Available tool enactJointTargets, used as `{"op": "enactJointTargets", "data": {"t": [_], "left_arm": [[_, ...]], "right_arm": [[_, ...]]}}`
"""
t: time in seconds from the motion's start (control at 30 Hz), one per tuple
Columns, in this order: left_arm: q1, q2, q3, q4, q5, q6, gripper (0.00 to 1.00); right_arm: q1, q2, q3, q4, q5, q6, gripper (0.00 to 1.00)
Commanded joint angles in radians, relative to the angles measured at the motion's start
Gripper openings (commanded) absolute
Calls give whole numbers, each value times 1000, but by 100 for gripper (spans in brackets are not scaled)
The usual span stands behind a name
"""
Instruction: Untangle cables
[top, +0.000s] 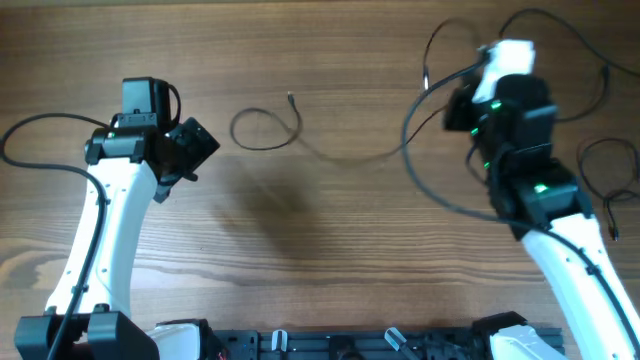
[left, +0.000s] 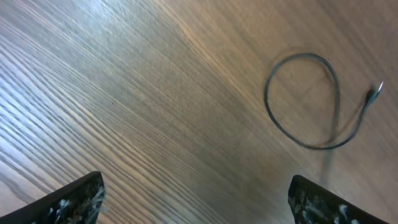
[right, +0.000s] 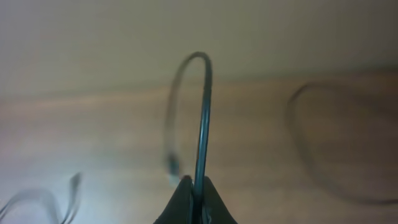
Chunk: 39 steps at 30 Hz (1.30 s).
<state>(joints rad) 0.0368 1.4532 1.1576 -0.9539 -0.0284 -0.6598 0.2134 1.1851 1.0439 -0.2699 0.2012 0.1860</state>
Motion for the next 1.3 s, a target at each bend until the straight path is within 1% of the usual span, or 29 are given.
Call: {"op": "enactJointTargets", "data": {"t": [0.0, 0.07, 0.17, 0.33, 0.4, 0.5, 0.57, 0.8, 0.93, 1.03, 1.17, 1.23, 1.27], "left_arm": [[5, 0, -29, 1, 25, -10, 96], [5, 0, -29, 0, 29, -10, 97], [5, 0, -29, 6, 39, -29, 99], [5, 0, -29, 8, 39, -109, 100], [5, 0, -29, 8, 39, -111, 100], [5, 0, -29, 8, 39, -111, 100], [5, 0, -29, 8, 39, -111, 100], [5, 0, -29, 15, 39, -111, 100], [5, 0, -29, 15, 39, -111, 100], [5, 0, -29, 15, 39, -111, 100], [5, 0, -29, 16, 39, -111, 100], [5, 0, -29, 19, 39, -112, 100], [5, 0, -29, 21, 39, -112, 100]], "right_arm": [[-108, 16, 67, 113, 51, -53, 5], [-148, 37, 116, 175, 39, -74, 4], [-184, 93, 228, 214, 8, -151, 4], [-196, 243, 446, 189, 12, -271, 4], [-195, 304, 503, 188, 50, -299, 4], [-201, 388, 516, 207, 103, -391, 4], [-212, 500, 516, 183, 116, -454, 4], [-217, 745, 516, 100, 108, -441, 4], [-209, 856, 516, 50, 43, -441, 4], [-201, 895, 516, 32, 21, -418, 4], [-178, 894, 516, 56, -5, -416, 4], [-153, 887, 517, 80, -5, -432, 4], [-134, 884, 517, 96, -5, -462, 4]]}}
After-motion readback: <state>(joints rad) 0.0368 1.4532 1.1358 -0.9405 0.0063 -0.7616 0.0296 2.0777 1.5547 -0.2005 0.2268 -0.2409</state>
